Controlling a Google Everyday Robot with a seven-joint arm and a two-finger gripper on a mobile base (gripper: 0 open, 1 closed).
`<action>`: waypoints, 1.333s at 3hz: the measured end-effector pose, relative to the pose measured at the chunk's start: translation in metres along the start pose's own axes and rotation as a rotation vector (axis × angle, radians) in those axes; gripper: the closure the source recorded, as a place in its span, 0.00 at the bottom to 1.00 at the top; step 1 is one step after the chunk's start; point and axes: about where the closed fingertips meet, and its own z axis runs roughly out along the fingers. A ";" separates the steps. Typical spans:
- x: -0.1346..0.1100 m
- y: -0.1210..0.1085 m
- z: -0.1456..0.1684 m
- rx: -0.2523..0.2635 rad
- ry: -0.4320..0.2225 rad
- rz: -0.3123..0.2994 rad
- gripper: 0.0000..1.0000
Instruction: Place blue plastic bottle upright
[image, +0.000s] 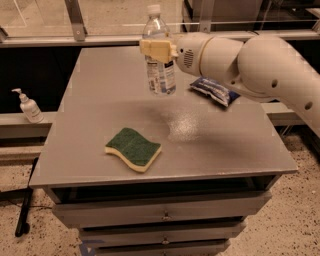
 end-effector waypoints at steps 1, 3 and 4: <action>0.010 -0.001 0.003 -0.006 -0.071 -0.064 1.00; 0.021 0.008 0.002 0.006 -0.169 -0.147 1.00; 0.029 0.015 0.003 -0.003 -0.212 -0.170 1.00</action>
Offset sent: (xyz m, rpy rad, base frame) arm -0.0077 0.0071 -0.0249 0.0098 -0.2569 -0.0260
